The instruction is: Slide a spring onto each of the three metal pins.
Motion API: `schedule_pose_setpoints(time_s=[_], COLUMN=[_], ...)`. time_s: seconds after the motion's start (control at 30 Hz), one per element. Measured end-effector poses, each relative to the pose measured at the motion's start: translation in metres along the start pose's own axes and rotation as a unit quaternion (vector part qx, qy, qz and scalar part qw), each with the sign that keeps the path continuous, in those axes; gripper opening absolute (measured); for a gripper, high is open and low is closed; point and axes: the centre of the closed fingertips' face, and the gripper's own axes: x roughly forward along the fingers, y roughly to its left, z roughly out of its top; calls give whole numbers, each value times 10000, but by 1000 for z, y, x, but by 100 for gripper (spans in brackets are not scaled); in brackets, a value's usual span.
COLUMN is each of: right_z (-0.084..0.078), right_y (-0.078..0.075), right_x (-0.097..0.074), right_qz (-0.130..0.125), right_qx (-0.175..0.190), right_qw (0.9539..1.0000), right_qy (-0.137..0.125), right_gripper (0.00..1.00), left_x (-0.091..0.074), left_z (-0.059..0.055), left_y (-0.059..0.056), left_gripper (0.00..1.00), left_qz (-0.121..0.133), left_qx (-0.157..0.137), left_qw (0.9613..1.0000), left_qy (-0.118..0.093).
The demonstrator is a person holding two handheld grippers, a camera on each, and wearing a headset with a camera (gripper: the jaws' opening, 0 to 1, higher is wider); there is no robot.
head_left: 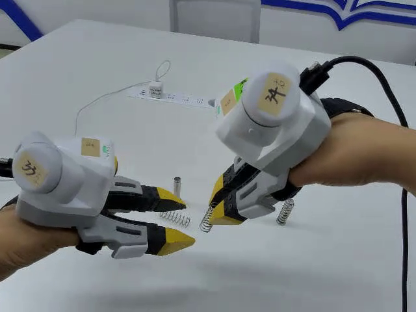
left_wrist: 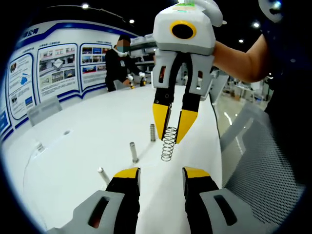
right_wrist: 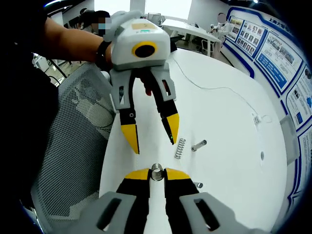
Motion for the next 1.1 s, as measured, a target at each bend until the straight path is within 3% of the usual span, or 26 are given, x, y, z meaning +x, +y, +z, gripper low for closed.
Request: schedule_pose_setpoints(time_s=[0.33,0.6,0.87,1.1], right_z=[-12,-22,-29,-34], right_y=[-20,-35,-54,-69], right_x=[-15,-28,-32,-22], right_qz=[-222,-409,-533,-550], right_qx=[159,272,324,323], right_qw=[9996,9987,9977,9972], right_qy=[60,134,253,398], right_gripper=[12,12,12,12], left_x=[-28,-45,-52,-51], left_z=[0,-6,-9,-8], left_y=[15,23,25,23], left_gripper=[42,48,51,52], left_qz=[449,813,969,1012], left_qx=[-200,-425,-528,-575], left_qw=[9986,9953,9931,9921], left_qy=[-180,-318,-385,-458])
